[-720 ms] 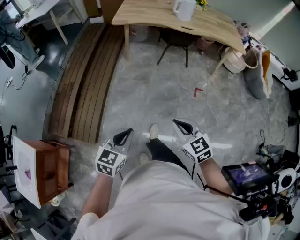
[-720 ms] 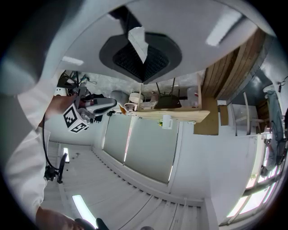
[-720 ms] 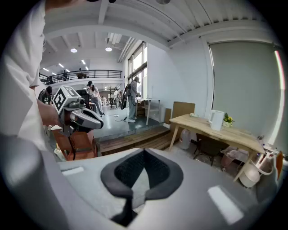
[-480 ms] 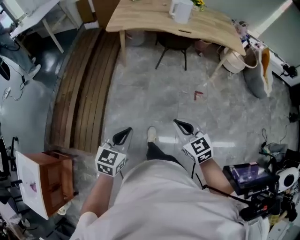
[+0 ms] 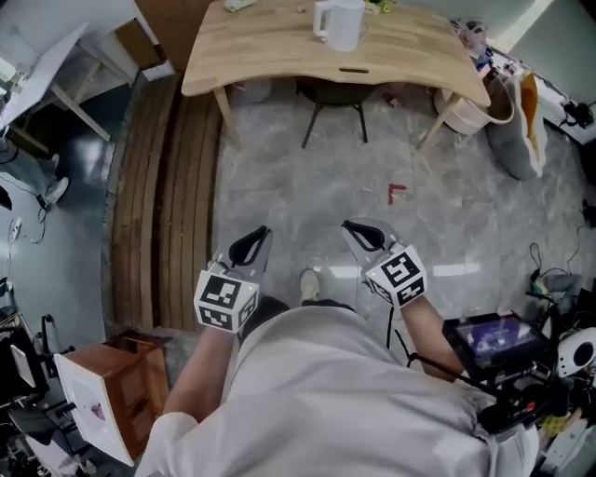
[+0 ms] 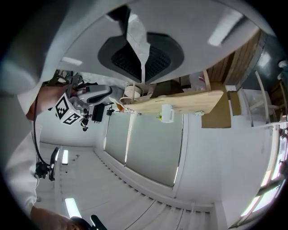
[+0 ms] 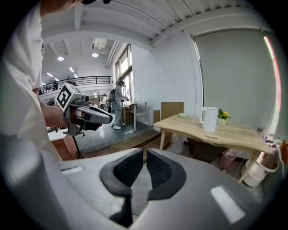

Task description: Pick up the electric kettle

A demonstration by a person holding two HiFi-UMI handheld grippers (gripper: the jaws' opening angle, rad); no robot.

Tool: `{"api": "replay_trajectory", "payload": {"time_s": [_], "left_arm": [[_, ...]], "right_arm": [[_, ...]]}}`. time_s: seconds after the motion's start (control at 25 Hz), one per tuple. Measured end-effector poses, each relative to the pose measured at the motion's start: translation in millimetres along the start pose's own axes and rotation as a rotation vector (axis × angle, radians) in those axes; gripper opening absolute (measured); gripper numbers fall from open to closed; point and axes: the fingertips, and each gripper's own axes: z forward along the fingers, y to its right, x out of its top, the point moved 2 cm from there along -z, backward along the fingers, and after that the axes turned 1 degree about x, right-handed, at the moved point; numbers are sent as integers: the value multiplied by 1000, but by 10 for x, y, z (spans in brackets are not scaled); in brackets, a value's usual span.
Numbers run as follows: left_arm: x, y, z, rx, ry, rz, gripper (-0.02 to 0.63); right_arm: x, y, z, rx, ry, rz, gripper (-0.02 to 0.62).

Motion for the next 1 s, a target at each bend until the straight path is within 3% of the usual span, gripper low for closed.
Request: {"api": "replay_trajectory", "payload": {"time_s": [0.24,0.52,1.0], "left_arm": [[217,-468,686,-1,-24,-18,112],[716,-1148,1770,-28,-3,11,126],[1677,-2343,3750,-84,-33,95,167]], "right_arm": [[96,557,306,-79,-21,30,44],[169,1492,655,-241,-27,136,48],[1075,2865,1292,-488,42,226,48]]}}
